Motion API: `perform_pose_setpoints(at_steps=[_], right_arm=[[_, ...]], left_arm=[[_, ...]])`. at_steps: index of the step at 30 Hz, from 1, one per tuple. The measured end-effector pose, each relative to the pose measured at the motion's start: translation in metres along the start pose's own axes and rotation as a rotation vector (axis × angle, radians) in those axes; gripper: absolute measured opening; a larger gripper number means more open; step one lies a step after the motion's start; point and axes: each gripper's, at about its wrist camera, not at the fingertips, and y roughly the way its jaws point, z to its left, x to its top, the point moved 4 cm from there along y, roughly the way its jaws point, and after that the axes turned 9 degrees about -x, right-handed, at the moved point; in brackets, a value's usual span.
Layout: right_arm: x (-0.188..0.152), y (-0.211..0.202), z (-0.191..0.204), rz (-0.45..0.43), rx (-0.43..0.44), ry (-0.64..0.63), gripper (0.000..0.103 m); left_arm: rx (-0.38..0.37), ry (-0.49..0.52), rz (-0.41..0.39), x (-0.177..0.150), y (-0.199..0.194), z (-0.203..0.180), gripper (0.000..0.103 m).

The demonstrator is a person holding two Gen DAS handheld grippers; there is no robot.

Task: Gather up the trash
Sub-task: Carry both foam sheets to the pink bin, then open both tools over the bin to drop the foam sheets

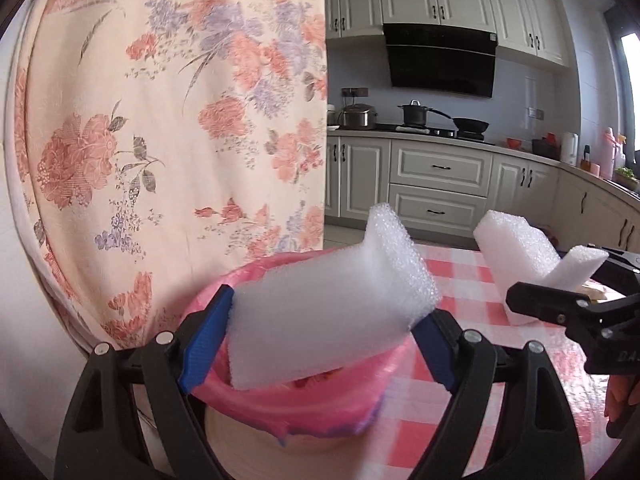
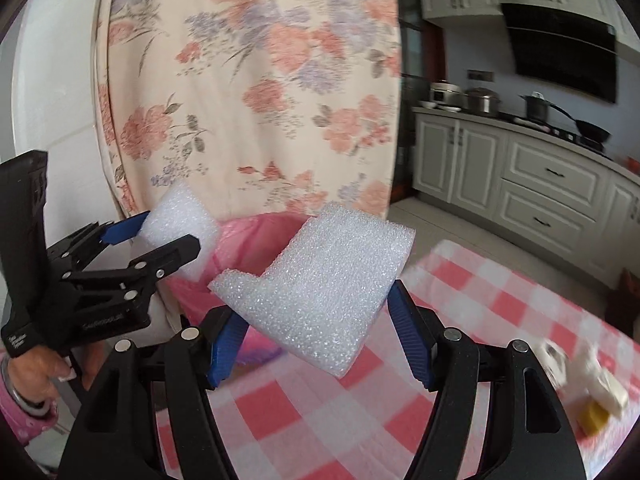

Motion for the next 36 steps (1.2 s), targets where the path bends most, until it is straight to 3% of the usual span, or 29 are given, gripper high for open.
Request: perform_pose_setpoints(at_steps=[8,15,19,30,36], right_arm=[[0.022,0.062,0.024,0.020,0.094,-0.066,0.065],[0.021,0.100,0.045,0.038,0.135,-0.128,0.067],[0.011,0.112,0.052,0.050,0.140,-0.159,0.083],[0.002,0.081,0.022,0.019,0.098,-0.081,0.083],[-0.019,0.042,-0.027,0.004,-0.021,0.010,0.087]], left_arm=[[0.022,-0.069,0.043,0.004,0.045,0.058,0.082],[0.042,-0.077,0.099,-0.002,0.078,0.079,0.085],[0.074,-0.082,0.110,-0.004,0.084,0.087,0.089],[0.120,-0.084,0.056,-0.002,0.060,0.070,0.098],[0.063,-0.037,0.021,-0.001,0.046,0.013,0.098]])
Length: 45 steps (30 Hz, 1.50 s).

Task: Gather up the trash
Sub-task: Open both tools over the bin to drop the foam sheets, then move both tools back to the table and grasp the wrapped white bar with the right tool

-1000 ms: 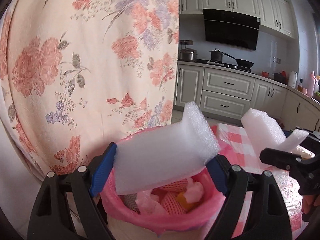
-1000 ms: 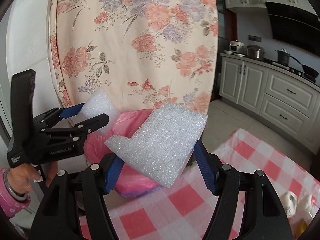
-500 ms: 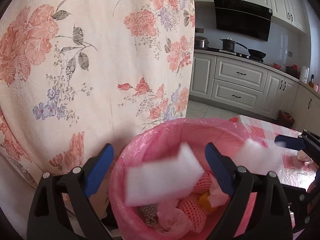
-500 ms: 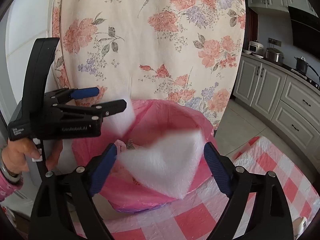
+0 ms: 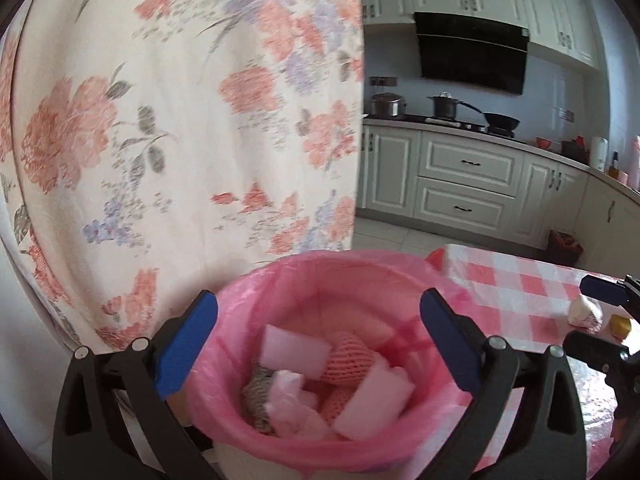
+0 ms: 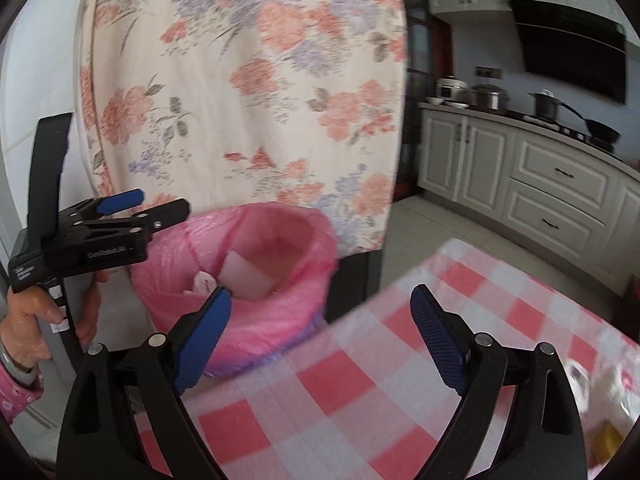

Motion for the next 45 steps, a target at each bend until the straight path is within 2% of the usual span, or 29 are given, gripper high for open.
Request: perform_pose_setpoints(at_steps=[4,9,16,21,31,43,45], right_arm=[[-0.027,-0.024,-0.044,0.023,-0.087,0.062,0.087],[-0.069,-0.054,-0.107,0.060,-0.203,0.152,0.087],[-0.119,-0.098,-0.194,0.087,-0.364,0.265,0.087],[-0.135,-0.113,-0.243,0.082,-0.426,0.305,0.087],[-0.124,-0.098,-0.295,0.064,-0.408,0.286,0.087],[-0.118,-0.046,-0.311,0.125,-0.214,0.205,0.087],[-0.119,-0.042,-0.309,0.142,-0.204,0.181,0.080]], left_arm=[[-0.099,0.025,0.006,-0.009,0.002,-0.055,0.098],[-0.204,0.063,0.056,-0.028,0.019,-0.125,0.098],[-0.288,0.114,0.122,-0.057,0.041,-0.213,0.098],[-0.327,0.139,0.159,-0.071,0.055,-0.256,0.098],[-0.352,0.209,0.190,-0.077,0.085,-0.308,0.098],[-0.348,0.220,0.217,-0.072,0.115,-0.310,0.098],[-0.348,0.219,0.216,-0.070,0.119,-0.310,0.098]])
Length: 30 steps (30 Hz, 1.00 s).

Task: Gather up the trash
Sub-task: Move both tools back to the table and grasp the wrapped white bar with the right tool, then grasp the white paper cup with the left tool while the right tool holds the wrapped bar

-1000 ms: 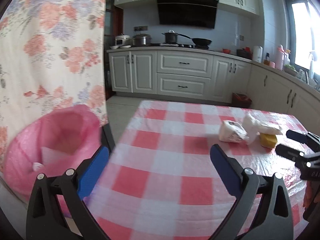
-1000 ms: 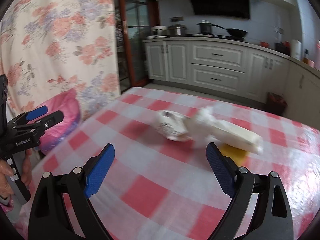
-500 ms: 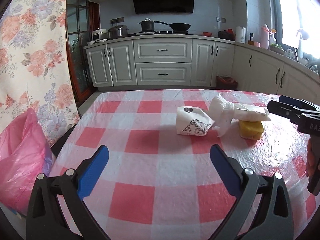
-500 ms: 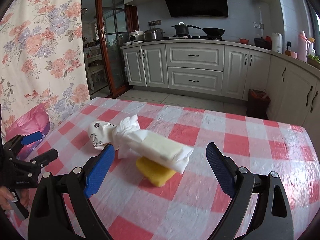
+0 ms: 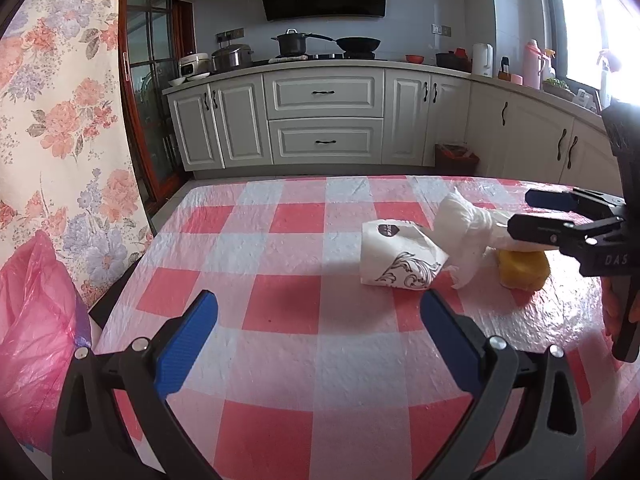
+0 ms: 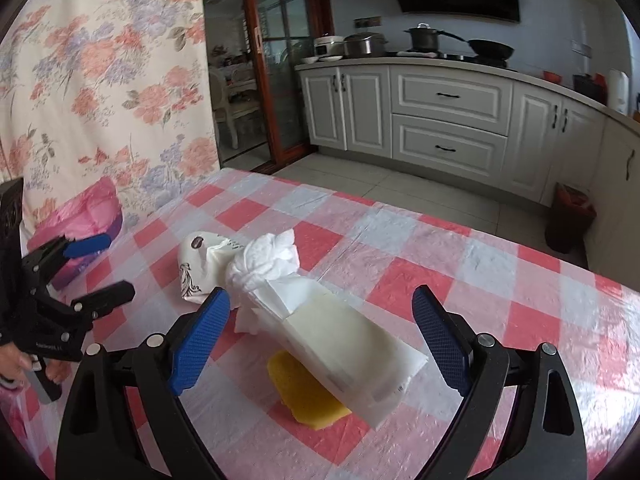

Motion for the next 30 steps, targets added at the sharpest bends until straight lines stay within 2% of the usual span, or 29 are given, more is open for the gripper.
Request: perform_pose_setpoints(at_steps=[5,8,16,21,24,25,26,30], right_arm=[[-0.012,-0.006,0.006,0.024,-0.002,-0.023,0.049],[-0.021,-0.016,0.008,0.026,-0.017,-0.029,0.040],[-0.045,-0.042,0.010,0.031,-0.033,0.010,0.037],[-0.054,-0.050,0.009,0.042,-0.045,0.020,0.037],[-0.055,-0.051,0.006,0.045,-0.050,0.032,0.037],[-0.056,-0.051,0.006,0.045,-0.052,0.036,0.037],[-0.056,-0.051,0.006,0.045,-0.055,0.037,0.037],[-0.055,-0.053,0.010,0.033,-0.091,0.011,0.034]], left_arm=[[-0.015,0.003,0.003,0.009,0.011,0.000,0.098],[-0.036,0.004,0.005,0.014,0.018,-0.006,0.098],[-0.094,0.027,0.009,0.026,0.039,-0.028,0.098],[-0.122,-0.007,0.072,0.032,0.068,-0.031,0.097],[-0.132,-0.014,0.108,0.033,0.079,-0.033,0.081],[-0.134,-0.007,0.122,0.031,0.082,-0.034,0.067],[-0.146,-0.002,0.133,0.030,0.084,-0.035,0.059],[-0.153,0.022,0.111,0.026,0.075,-0.038,0.053]])
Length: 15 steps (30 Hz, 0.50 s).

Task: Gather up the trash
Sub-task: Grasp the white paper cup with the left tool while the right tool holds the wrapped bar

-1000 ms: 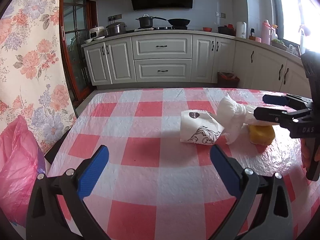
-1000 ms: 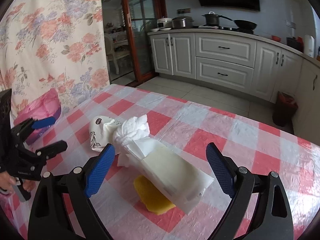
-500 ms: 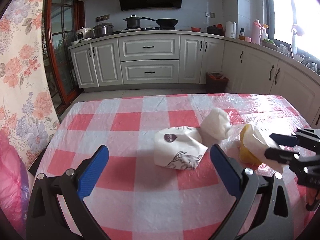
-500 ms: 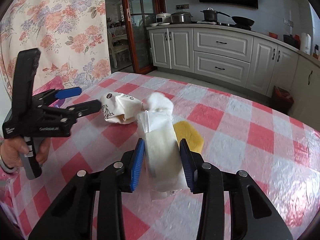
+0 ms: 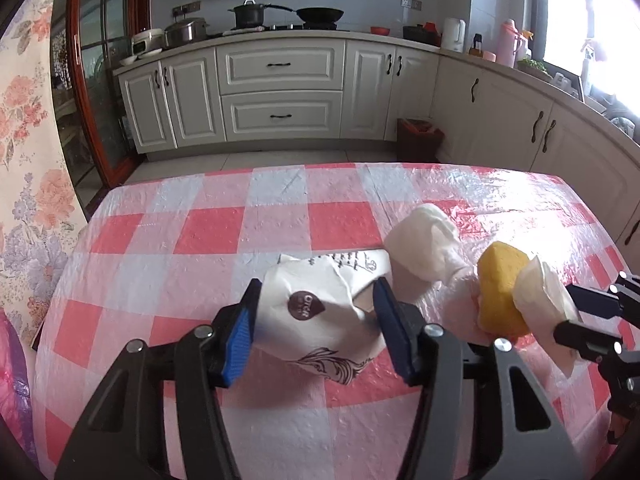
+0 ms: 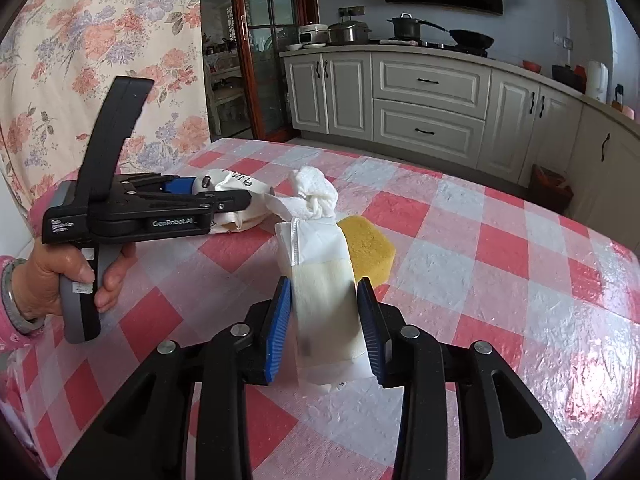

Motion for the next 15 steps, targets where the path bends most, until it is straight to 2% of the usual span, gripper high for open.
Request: perform_pose_setpoints(at_steps=[5,15], right_arm=[[-0.003,-0.006,0.005,-0.007,0.001,0.013,0.032],[-0.018,-0.033,0.029,-0.015,0.026,0.055,0.031]], left_arm=[[0.004,0.005,-0.014,-0.016,-0.020,-0.002,0.050],[0.029,-0.029,-0.057,-0.059,-0.090,0.003,0.050]])
